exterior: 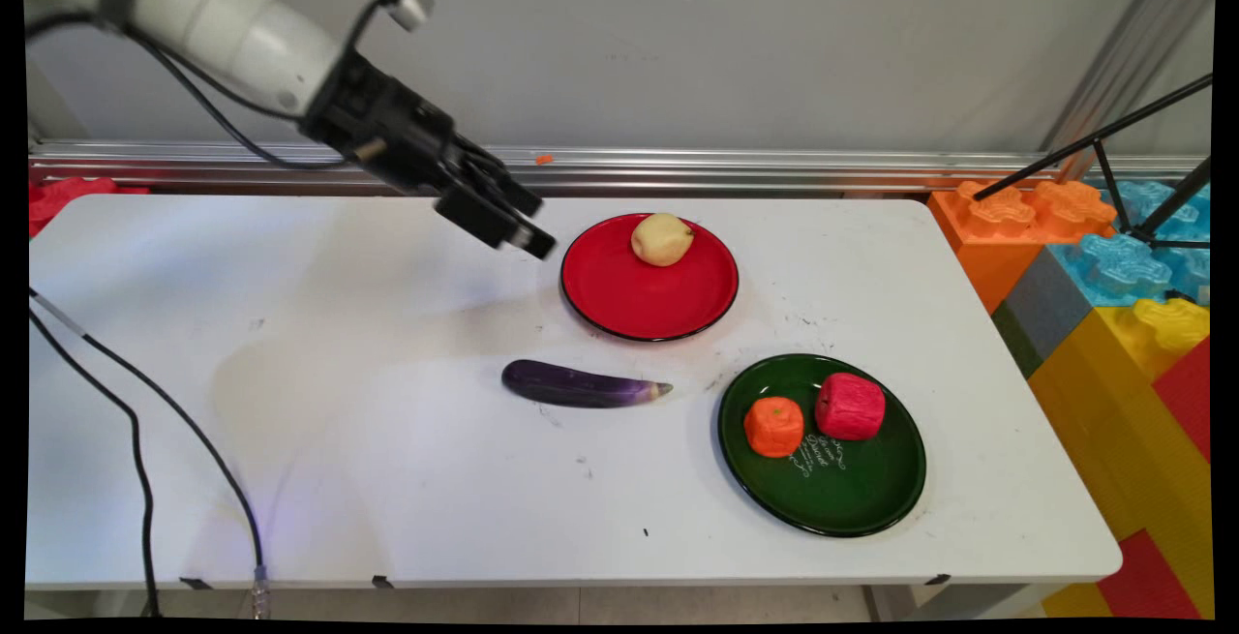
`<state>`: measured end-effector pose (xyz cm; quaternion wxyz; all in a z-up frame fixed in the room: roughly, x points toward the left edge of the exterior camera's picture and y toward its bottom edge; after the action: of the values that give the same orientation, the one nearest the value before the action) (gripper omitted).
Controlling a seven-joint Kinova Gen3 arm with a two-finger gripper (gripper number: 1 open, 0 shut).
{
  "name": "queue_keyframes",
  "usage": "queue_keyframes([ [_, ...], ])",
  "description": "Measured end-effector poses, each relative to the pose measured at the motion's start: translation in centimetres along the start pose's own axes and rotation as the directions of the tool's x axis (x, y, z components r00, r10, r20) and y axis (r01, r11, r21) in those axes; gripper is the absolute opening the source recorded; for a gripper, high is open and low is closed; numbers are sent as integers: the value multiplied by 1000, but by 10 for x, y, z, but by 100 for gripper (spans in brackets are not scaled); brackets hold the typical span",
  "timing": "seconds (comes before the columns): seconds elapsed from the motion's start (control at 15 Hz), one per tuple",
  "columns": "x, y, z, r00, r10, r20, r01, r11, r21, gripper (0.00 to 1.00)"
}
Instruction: Pick up the mandarin from the green plate
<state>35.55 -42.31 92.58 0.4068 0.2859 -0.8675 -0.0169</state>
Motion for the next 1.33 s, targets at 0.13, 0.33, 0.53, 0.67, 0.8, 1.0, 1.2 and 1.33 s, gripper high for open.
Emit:
queue_keyframes([
  [0.13,-6,8,26,1000,10,-24,-10,1000,-12,100],
  [0.33,-10,15,56,999,19,-43,-20,1000,-17,100],
  [0.53,-10,23,94,998,33,-55,-35,999,-27,100],
  [0.67,-7,27,120,997,43,-57,-44,999,-29,100],
  [0.8,-4,30,143,997,51,-49,-53,998,-32,100],
  [1.0,0,35,172,997,69,-33,-70,997,-35,100],
  [1.2,4,40,203,994,110,-11,-110,993,-38,100],
  [1.33,6,42,218,991,133,1,-133,990,-37,100],
])
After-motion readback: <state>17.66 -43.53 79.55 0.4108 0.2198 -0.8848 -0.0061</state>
